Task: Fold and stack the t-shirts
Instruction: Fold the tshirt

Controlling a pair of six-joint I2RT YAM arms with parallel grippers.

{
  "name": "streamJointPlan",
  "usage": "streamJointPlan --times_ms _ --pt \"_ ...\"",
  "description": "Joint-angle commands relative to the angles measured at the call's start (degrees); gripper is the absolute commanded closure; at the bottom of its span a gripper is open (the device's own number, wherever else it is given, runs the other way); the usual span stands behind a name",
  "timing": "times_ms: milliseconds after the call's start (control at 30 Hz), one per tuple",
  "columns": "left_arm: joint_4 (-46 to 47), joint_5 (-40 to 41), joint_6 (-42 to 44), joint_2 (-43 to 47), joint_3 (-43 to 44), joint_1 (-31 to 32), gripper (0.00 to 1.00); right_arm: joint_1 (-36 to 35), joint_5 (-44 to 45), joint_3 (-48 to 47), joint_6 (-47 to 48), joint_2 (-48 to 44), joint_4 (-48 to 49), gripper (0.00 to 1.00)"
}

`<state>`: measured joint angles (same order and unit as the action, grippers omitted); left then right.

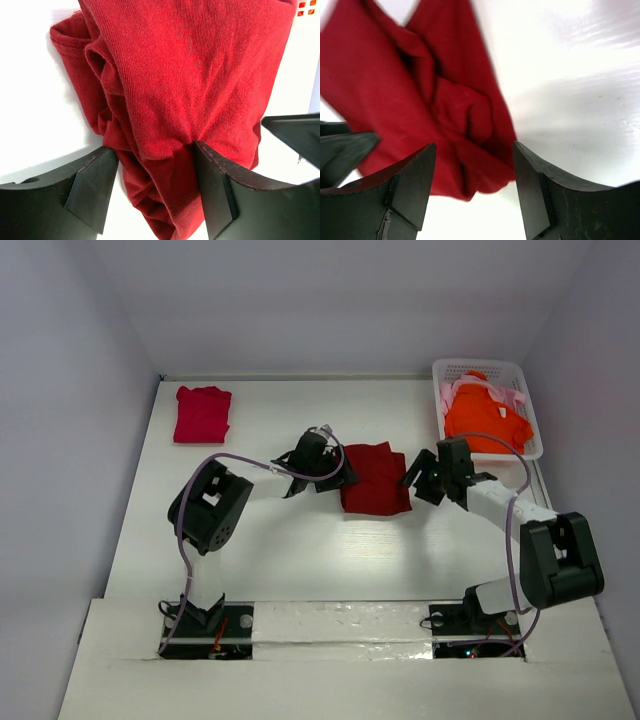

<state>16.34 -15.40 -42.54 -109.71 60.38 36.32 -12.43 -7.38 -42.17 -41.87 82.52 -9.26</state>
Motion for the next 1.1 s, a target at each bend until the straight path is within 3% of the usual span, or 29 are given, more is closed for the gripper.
streamJointPlan --times_ms 0,267,367,500,1000,1067 --pt "-7.1 1.3 0.6 -0.9 -2.8 0.3 0.41 -0.2 2.8 -1.2 0.3 -5.1 -1.8 0.32" --pt "-6.5 0.9 0.1 -1.4 -1.5 0.9 0.58 -0.2 3.8 -1.5 0.5 -4.5 -2.1 0.32" --pt "-6.2 0.8 0.2 -1.8 -1.3 1.4 0.71 -0.2 3.7 -1.6 0.4 -4.1 -1.9 0.32" --pt "-5.7 0.3 0.2 -2.6 -1.3 1.4 1.00 -0.2 3.9 -1.9 0.4 -4.0 -2.2 0.32" --pt "-6.9 1.4 1.1 -2.4 0.0 1.9 1.00 -0.2 4.4 -7.3 2.3 -3.6 -4.9 0.32" --pt "-7.0 1.4 0.9 -2.7 0.1 1.9 0.92 -0.8 3.8 -8.7 2.6 -3.2 -5.1 0.32"
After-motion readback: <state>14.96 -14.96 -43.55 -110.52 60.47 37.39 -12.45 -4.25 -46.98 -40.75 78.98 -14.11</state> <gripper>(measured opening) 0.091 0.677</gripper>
